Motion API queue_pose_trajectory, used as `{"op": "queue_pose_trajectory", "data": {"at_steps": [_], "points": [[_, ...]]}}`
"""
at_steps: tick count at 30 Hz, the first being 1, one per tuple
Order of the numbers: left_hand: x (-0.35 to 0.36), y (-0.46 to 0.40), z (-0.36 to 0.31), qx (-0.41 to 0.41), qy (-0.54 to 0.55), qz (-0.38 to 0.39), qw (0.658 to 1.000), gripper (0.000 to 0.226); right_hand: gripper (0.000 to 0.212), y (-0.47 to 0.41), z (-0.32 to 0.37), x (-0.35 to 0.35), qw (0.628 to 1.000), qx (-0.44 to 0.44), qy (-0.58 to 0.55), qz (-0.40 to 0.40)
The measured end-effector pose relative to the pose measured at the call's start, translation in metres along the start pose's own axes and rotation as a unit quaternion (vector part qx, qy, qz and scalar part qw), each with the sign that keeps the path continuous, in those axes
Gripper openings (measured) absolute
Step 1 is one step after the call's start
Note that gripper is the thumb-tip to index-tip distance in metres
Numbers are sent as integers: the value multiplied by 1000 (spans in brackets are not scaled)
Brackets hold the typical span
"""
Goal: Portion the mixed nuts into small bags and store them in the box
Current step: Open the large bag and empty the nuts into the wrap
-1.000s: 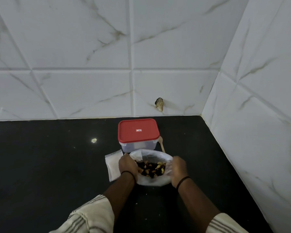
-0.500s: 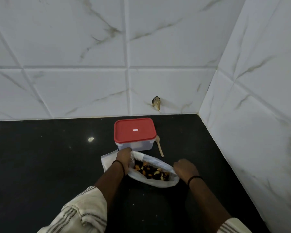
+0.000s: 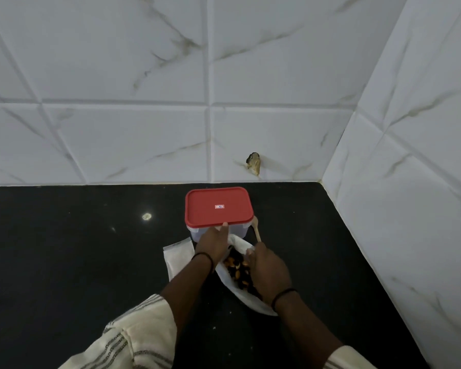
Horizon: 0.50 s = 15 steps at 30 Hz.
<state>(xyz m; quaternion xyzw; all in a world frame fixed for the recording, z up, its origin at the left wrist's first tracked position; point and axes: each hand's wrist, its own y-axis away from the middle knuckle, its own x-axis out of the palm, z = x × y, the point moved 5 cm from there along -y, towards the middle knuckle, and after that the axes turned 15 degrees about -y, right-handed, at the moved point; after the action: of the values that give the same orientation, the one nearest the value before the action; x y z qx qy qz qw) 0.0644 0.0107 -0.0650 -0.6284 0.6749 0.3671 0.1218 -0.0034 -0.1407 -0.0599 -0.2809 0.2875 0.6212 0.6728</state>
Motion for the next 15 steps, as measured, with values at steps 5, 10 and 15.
{"op": "queue_pose_trajectory", "data": {"at_steps": [5,10,15], "points": [[25,25,35,-117,19,-75,990,65,29,4,-22,-9,990,110,-79,-51],[85,41,32,-189,116,134,966,55,42,8,-31,-4,946,250,-195,-68],[85,38,9,-162,103,100,976,38,57,9,-27,15,875,367,-312,-43]]}}
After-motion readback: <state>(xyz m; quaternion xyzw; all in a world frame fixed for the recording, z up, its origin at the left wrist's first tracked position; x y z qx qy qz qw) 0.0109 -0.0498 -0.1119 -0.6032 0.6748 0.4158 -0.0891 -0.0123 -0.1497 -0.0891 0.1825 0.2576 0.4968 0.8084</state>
